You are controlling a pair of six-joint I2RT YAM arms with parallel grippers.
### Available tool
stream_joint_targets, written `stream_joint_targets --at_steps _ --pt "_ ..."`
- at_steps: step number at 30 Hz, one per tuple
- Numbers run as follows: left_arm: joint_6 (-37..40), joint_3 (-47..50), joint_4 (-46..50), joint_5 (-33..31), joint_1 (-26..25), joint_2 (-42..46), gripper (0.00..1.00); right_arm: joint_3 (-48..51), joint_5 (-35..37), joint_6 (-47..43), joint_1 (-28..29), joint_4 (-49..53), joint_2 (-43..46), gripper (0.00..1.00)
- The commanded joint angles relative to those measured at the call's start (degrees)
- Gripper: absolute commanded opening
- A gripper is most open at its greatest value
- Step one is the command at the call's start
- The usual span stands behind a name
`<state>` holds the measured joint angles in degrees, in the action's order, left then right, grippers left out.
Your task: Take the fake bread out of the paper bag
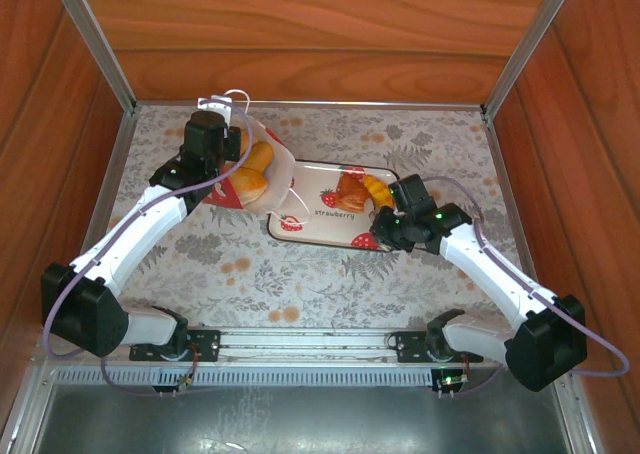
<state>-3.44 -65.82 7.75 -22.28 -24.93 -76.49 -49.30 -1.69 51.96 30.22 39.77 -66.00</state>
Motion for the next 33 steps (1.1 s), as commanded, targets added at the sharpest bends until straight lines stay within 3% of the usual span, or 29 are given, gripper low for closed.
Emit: stream_joint_targets --at_steps 1,10,16,33 --pt "-0.2 -1.0 -2.8 0.3 0.0 0.8 0.0 1.2 -0.9 1.5 -0.5 -0.3 -0.2 0.34" --pt "-0.3 -1.6 -2.8 0.8 0.0 0.3 0.0 2.6 -4.1 2.1 -0.5 -3.2 -1.6 0.36" --pt "-0.3 -1.6 -2.8 0.8 0.0 0.4 0.0 0.4 -1.1 1.6 -0.5 0.9 -1.6 0.43" --pt "-0.3 -1.3 -2.7 0.9 0.1 0.9 0.0 -4.7 1.7 0.2 -0.6 8.6 2.9 0.43"
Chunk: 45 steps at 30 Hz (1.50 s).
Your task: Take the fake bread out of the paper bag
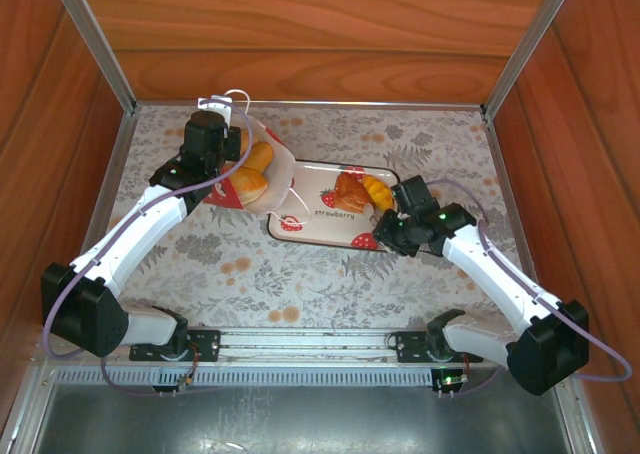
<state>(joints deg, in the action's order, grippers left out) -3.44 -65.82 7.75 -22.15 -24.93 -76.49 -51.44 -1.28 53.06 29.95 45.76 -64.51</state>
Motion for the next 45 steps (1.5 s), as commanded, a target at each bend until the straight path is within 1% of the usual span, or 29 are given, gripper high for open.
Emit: stream_joint_targets --at_steps 1,5,13,18,23,27,31,33,41,45 --pt "-0.3 -1.2 -2.7 0.8 0.0 0.9 0.0 -3.3 1.3 -1.2 -0.3 2.9 1.6 0.42" --pt "-0.1 -1.0 -2.7 1.6 0.0 0.9 0.0 -6.1 -0.3 -3.2 -0.3 2.9 2.0 0.4" --pt "0.8 -0.1 -2.9 2.4 0.0 1.3 0.0 -13.1 -7.3 -6.6 0.4 0.0 0.0 0.35" --pt "1.1 0.8 -3.8 2.5 -0.1 2.0 0.0 -19.4 -7.5 -9.6 3.5 -0.5 -1.9 0.33" --pt "1.1 1.0 -3.9 3.1 -0.1 2.0 0.0 -26.1 -8.2 -12.6 8.8 -1.8 -5.2 0.32" --pt "1.0 1.2 -3.8 3.2 -0.1 2.1 0.0 -31.4 -8.3 -14.9 12.8 -1.8 -8.0 0.33" --pt "1.0 1.4 -3.9 3.6 -0.2 2.0 0.0 -34.6 -10.9 -16.1 15.5 -2.8 -11.8 0.34" --pt "1.1 1.3 -3.9 3.7 -0.2 2.0 0.0 -35.6 -12.1 -16.1 16.3 -2.9 -13.8 0.36" --pt "2.0 2.3 -4.4 5.3 -0.2 1.9 0.0 -37.2 -18.6 -14.0 17.0 -4.5 -20.2 0.43" --pt "2.4 2.8 -4.2 6.8 -0.2 2.0 0.0 -38.2 -20.1 -13.1 17.0 -2.9 -22.0 0.46"
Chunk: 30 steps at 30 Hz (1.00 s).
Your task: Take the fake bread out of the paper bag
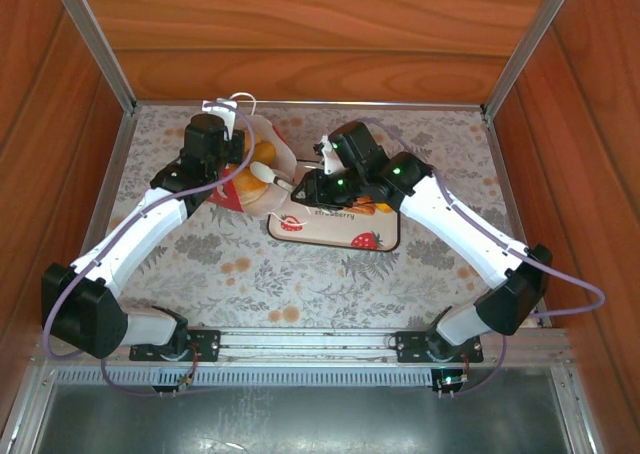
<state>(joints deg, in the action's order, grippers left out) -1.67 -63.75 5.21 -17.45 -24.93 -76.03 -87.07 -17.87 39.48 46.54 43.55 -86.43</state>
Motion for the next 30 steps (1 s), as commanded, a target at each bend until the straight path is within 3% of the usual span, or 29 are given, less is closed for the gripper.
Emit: stream_joint_targets --at_steps 1,14,30 --pt "0.8 0.9 -1.6 2.4 -0.2 1.7 0.0 -2.8 -4.1 0.5 0.3 -0.1 -0.4 0.47" --pt "0.8 1.8 -1.6 4.1 -0.5 2.2 0.0 -2.5 -7.7 2.0 -1.3 3.3 -4.0 0.51" --pt "0.6 2.1 -1.6 4.0 -0.6 2.8 0.0 -0.2 -10.6 3.1 -3.2 -1.6 -7.5 0.55"
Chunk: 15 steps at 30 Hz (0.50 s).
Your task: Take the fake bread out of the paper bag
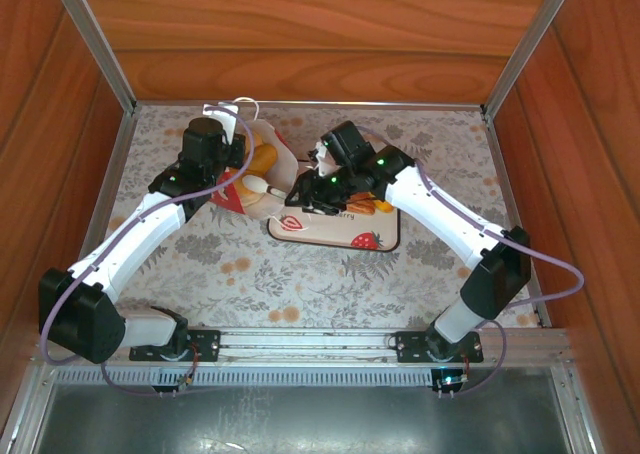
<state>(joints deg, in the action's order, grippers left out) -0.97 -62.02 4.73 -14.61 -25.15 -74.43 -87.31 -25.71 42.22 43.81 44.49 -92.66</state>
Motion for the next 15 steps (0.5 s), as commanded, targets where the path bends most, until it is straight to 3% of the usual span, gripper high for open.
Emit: stream_joint_targets --at_steps 1,15 --pt "-0.1 0.4 -1.1 1.2 -0.5 1.2 0.0 -0.3 -2.9 0.3 -0.5 -2.6 -1.8 0.55" --pt "-0.4 0.5 -1.1 1.7 -0.7 0.8 0.0 -6.1 -2.6 -0.9 -0.7 -4.7 -7.7 0.56"
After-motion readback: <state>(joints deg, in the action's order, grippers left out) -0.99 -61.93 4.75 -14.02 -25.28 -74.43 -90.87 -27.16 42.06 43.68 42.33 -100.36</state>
